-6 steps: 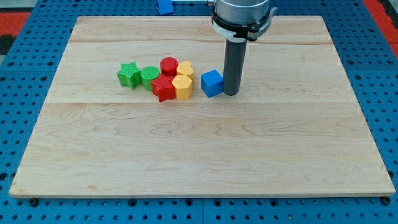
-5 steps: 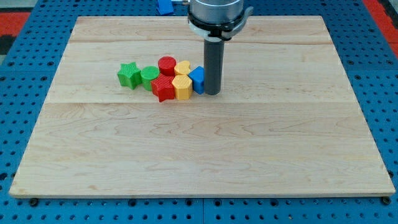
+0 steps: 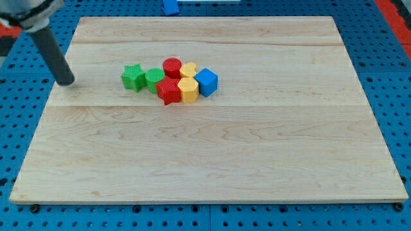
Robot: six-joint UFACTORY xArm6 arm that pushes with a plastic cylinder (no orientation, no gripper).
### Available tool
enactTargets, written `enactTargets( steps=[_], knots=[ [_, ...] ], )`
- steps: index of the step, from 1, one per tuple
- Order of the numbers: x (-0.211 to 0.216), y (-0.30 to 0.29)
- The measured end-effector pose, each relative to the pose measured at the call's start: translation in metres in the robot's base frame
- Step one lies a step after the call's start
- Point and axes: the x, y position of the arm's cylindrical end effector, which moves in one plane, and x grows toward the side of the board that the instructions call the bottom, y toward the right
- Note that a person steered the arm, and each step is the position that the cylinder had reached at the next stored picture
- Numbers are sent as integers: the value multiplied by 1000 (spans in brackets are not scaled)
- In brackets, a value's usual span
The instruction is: Push the green star into the group of blocks
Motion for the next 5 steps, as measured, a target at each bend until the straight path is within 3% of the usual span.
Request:
enactTargets(
  steps=[2, 3, 4, 5],
  knots=[
    [5, 169],
    [5, 119],
    [5, 10],
    [-62, 32]
  ],
)
